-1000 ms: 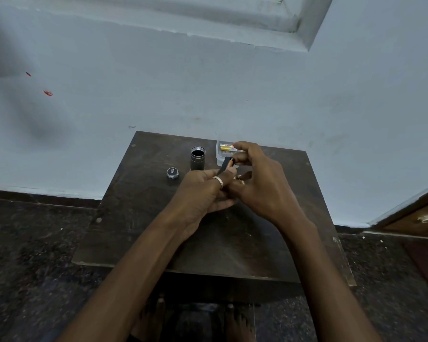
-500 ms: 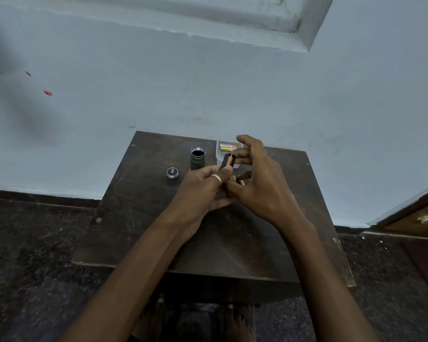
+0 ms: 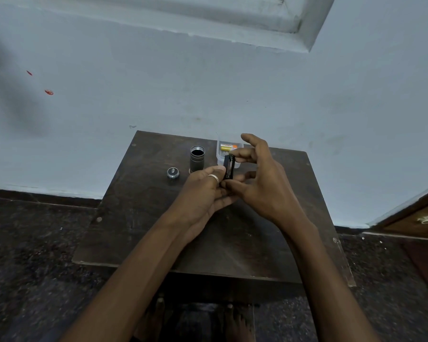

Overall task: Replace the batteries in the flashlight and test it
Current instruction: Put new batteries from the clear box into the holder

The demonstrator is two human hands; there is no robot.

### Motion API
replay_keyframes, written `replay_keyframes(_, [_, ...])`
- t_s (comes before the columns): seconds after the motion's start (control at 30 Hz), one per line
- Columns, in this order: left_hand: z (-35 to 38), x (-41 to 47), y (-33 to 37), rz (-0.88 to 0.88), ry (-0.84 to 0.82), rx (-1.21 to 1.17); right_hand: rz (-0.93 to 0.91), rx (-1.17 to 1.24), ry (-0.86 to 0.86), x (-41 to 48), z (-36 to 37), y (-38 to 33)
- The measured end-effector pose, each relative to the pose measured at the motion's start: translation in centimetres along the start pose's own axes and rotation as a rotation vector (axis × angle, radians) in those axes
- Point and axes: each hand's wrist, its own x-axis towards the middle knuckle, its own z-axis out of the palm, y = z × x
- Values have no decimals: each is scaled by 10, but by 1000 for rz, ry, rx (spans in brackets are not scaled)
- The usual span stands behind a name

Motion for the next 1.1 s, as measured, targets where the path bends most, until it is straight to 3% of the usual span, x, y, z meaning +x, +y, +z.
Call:
replay_keyframes(0.17, [0, 1, 0, -27, -11, -12, -4, -25, -20, 0, -2, -1])
replay_keyframes(0.33, [2, -1, 0, -61, 43, -141, 53, 99, 26, 13, -15, 7])
replay_keyframes(0.5, [3, -1, 0, -107, 83, -150, 39, -290, 110, 59, -13, 15])
replay_keyframes(0.77, [3, -4, 2, -149, 78, -215, 4, -898, -209, 119, 21, 23])
replay_keyframes(1.1, [2, -6, 3, -165, 44, -224, 15, -953, -325, 129, 24, 23])
